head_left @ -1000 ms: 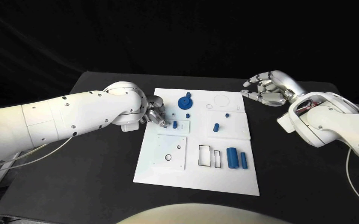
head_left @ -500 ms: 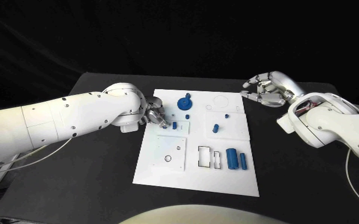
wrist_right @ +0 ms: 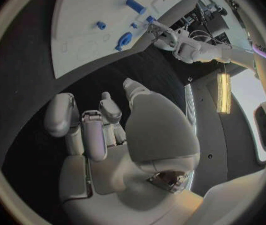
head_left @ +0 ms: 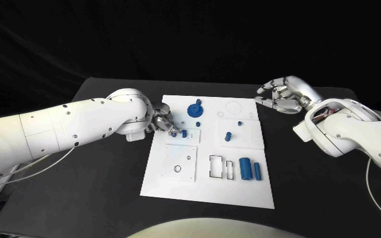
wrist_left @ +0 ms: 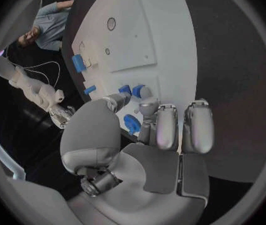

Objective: Assemble the parts on the task board

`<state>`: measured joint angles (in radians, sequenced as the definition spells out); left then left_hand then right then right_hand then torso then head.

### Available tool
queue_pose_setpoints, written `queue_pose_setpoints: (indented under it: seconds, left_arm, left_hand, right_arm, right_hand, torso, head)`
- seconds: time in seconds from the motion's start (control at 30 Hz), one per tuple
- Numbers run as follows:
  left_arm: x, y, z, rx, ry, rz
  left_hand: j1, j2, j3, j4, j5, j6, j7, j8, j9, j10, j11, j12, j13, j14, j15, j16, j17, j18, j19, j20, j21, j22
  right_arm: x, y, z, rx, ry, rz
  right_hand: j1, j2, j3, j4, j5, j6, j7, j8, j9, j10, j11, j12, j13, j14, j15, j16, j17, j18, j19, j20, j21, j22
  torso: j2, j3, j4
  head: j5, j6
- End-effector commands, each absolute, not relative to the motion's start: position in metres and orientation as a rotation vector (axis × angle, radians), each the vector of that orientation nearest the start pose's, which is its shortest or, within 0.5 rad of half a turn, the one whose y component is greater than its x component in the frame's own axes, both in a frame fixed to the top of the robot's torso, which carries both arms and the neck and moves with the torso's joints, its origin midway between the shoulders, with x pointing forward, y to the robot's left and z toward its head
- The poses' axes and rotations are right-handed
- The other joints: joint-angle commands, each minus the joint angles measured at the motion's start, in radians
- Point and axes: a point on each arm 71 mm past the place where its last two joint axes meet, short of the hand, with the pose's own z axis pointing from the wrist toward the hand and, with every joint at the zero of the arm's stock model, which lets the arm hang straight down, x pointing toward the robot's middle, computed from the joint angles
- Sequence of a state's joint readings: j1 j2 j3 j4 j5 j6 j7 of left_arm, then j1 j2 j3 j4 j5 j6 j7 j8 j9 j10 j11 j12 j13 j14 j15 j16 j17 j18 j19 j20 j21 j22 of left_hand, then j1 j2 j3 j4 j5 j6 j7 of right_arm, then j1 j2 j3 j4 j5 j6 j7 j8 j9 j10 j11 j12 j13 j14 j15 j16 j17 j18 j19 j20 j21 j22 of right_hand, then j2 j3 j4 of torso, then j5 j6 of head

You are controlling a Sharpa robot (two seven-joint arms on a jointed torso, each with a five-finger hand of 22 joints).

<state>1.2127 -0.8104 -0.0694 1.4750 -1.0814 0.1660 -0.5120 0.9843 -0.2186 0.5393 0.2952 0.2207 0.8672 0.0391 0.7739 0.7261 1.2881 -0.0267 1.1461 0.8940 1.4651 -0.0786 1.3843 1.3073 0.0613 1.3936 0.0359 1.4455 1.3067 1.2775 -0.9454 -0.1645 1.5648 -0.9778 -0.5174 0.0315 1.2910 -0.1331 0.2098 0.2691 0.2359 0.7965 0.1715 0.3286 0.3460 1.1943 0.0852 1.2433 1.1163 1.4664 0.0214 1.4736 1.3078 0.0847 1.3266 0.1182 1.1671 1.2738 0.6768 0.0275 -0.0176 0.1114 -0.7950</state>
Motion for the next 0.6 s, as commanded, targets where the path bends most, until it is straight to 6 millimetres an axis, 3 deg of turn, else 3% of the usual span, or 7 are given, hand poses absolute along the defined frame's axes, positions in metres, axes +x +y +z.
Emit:
queue_pose_setpoints:
  seconds: [0.03,0.6]
  left_arm:
    - [0.4794,0.2175,-0.2347,-0.179,2.357,-0.387]
    - [0.4808,0.2243,-0.2272,-0.194,2.347,-0.394]
  left_hand:
    - [-0.007,0.006,-0.003,-0.001,-0.002,0.003,0.005,0.000,0.000,-0.006,0.002,-0.003,0.001,0.044,-0.002,0.000,0.041,0.001,-0.007,-0.001,-0.007,-0.001]
    - [0.020,0.014,-0.012,-0.004,0.001,0.004,0.002,-0.001,0.001,-0.006,-0.001,-0.002,0.003,0.044,-0.003,0.000,0.040,0.000,-0.006,-0.001,-0.007,0.000]
  right_arm:
    - [0.4767,-0.2476,-0.1800,0.280,1.594,0.820]
    - [0.4766,-0.2481,-0.1802,0.281,1.596,0.818]
  right_hand:
    - [0.001,0.001,-0.001,0.006,0.004,-0.003,-0.001,0.003,0.001,-0.007,0.002,-0.004,-0.001,0.045,-0.010,-0.007,0.014,0.015,-0.007,-0.001,-0.003,-0.001]
    - [0.001,0.001,-0.002,0.008,0.005,-0.004,-0.001,0.003,0.001,-0.005,0.002,-0.002,0.002,0.045,-0.010,-0.006,0.015,0.015,-0.006,-0.001,-0.002,0.000]
  torso:
    - [-0.001,0.0003,0.0006]
    - [-0.002,0.0009,0.0015]
  head:
    - [0.000,-0.002]
    - [-0.001,-0.003]
